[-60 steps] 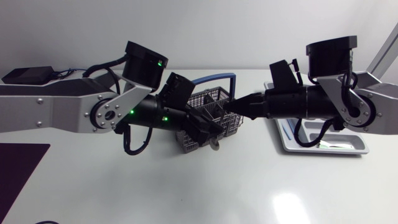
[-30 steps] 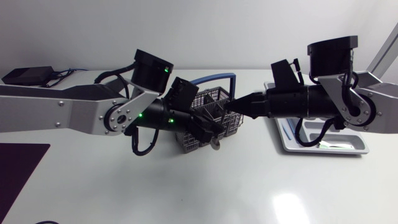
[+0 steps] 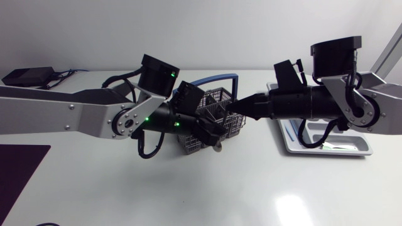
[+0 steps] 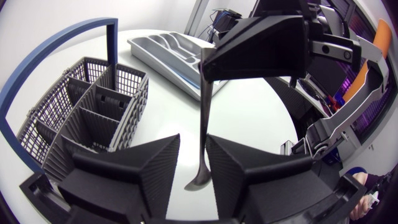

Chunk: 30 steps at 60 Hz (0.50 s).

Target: Unload the cutlery basket into the drawer organizer.

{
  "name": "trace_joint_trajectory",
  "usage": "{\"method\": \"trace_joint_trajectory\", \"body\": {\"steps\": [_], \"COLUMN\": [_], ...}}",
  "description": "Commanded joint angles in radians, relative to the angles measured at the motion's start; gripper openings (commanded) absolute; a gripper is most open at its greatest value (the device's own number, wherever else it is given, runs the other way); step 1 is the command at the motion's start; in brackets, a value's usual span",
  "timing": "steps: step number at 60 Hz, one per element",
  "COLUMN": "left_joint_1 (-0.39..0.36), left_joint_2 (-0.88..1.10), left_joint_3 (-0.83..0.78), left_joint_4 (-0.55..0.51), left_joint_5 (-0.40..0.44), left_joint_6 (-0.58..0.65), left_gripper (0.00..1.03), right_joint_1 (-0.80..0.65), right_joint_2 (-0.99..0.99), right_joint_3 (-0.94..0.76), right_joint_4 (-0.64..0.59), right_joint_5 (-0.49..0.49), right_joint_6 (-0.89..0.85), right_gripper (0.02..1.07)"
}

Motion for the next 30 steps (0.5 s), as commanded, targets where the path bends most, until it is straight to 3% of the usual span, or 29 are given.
{"method": "trace_joint_trajectory", "body": {"steps": [1,8,27,30], "left_joint_1": [-0.005,0.002,0.002,-0.010], "left_joint_2": [0.020,0.020,-0.003,-0.011], "left_joint_3": [0.013,0.017,0.036,0.048], "left_joint_4": [0.010,0.010,-0.051,-0.086], "left_joint_5": [0.001,0.001,-0.034,-0.066], "left_joint_6": [-0.030,-0.036,0.005,0.038], "left_gripper": [0.18,0.04,0.03,0.03], "right_joint_1": [-0.006,-0.007,-0.023,-0.023], "right_joint_2": [0.014,0.012,0.012,0.012], "right_joint_3": [0.014,0.011,0.003,0.000], "right_joint_4": [0.005,0.005,0.005,0.005], "right_joint_5": [-0.011,-0.011,-0.029,-0.032], "right_joint_6": [0.033,0.033,0.027,0.025], "right_gripper": [0.08,0.08,0.09,0.18]}}
